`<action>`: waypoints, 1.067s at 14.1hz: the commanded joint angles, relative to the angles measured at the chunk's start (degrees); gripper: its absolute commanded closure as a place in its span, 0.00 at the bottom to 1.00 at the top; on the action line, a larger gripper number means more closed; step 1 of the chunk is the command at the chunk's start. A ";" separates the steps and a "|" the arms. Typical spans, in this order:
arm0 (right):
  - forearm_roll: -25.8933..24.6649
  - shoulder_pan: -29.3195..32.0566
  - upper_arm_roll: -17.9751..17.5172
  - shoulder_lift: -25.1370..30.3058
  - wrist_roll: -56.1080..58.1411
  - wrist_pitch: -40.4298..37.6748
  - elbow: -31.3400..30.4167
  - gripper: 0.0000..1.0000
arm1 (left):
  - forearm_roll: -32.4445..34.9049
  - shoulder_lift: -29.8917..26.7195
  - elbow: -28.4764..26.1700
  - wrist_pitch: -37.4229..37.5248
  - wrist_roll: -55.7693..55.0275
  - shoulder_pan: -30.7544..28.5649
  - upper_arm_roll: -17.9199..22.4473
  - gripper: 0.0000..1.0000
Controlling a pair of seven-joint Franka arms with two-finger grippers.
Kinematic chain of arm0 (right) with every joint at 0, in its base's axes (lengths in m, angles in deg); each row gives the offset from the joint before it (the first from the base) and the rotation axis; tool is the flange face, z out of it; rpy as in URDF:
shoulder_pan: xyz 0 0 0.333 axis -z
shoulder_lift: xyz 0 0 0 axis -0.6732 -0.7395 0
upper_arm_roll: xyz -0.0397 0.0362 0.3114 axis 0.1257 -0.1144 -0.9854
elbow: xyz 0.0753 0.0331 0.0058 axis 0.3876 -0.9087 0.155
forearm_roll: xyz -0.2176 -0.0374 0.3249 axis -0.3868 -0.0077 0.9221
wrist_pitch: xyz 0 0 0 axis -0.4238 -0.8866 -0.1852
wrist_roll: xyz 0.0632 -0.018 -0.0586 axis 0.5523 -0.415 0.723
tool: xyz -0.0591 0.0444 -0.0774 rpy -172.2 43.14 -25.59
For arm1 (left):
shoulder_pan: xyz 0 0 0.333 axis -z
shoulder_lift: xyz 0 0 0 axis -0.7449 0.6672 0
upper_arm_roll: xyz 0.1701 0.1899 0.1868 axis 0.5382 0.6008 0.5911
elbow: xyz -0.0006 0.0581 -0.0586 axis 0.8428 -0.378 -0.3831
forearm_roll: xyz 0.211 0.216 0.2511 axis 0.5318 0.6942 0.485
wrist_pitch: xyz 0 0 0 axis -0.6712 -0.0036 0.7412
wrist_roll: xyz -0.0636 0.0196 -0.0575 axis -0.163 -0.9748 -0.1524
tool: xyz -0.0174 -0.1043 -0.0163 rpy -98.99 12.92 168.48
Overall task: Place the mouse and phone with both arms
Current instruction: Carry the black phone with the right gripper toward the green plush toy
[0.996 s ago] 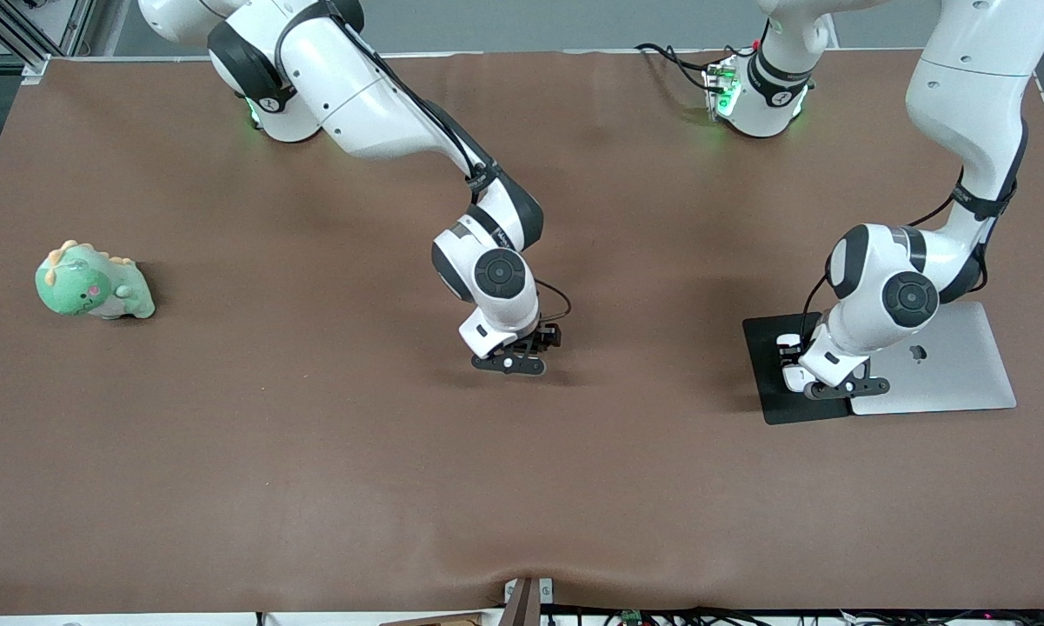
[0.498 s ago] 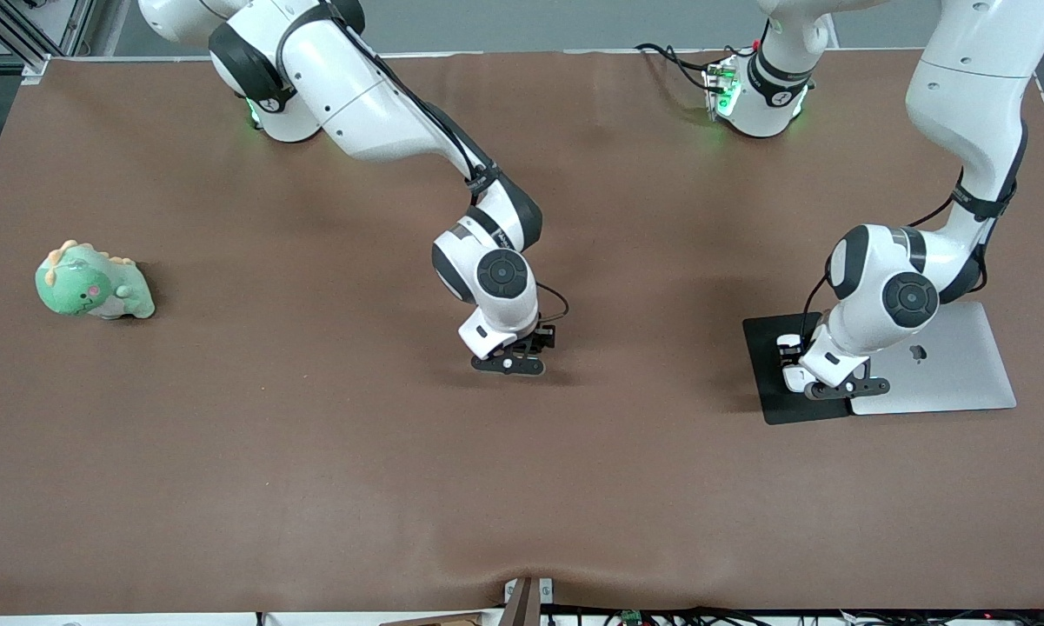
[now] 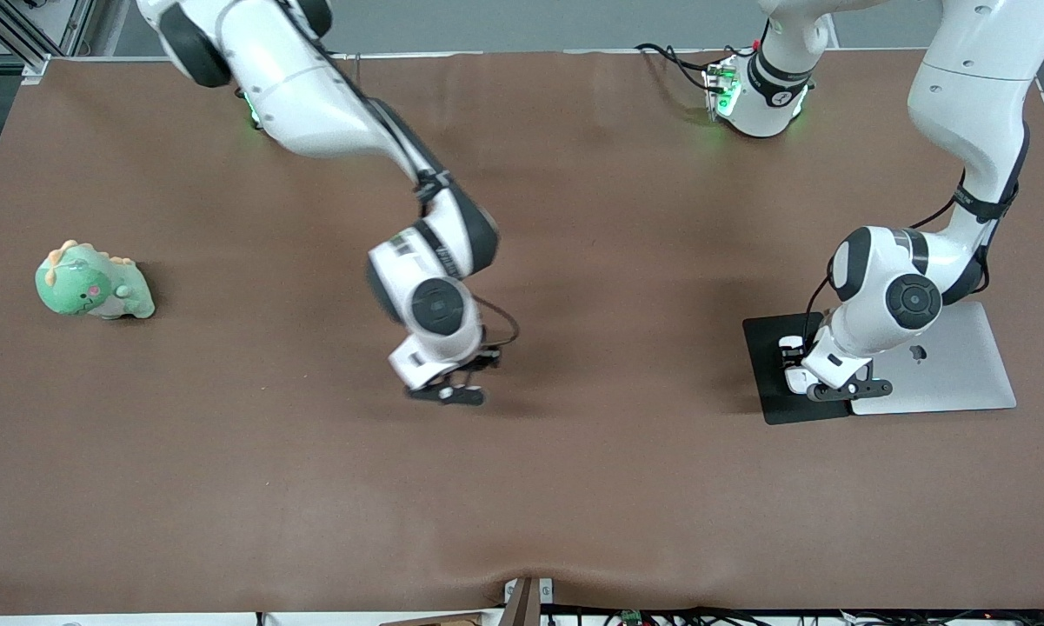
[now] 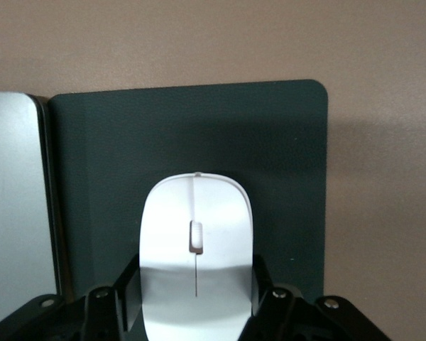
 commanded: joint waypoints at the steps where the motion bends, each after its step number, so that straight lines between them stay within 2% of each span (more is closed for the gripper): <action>1: -0.16 8.11 -1.54 4.72 5.32 -2.14 -4.62 1.00 | 1.87 0.94 1.00 -0.74 0.77 -0.53 -0.21 0.59; 6: -0.16 20.86 -1.45 13.42 22.72 0.66 -17.97 1.00 | 1.87 1.47 1.71 -0.74 1.91 -0.53 -0.21 0.59; 10: -0.25 30.17 -1.45 16.68 37.48 15.75 -31.86 1.00 | 1.87 1.91 2.06 -0.74 2.09 -0.62 -0.21 0.59; 12: -0.25 34.48 -1.45 16.77 44.08 22.00 -36.43 1.00 | 1.87 2.26 2.32 -0.74 2.09 -0.53 -0.21 0.58; 15: -0.25 38.71 -1.45 17.56 47.88 28.16 -42.32 1.00 | 1.87 3.14 3.29 -0.74 2.09 -0.53 -0.21 0.58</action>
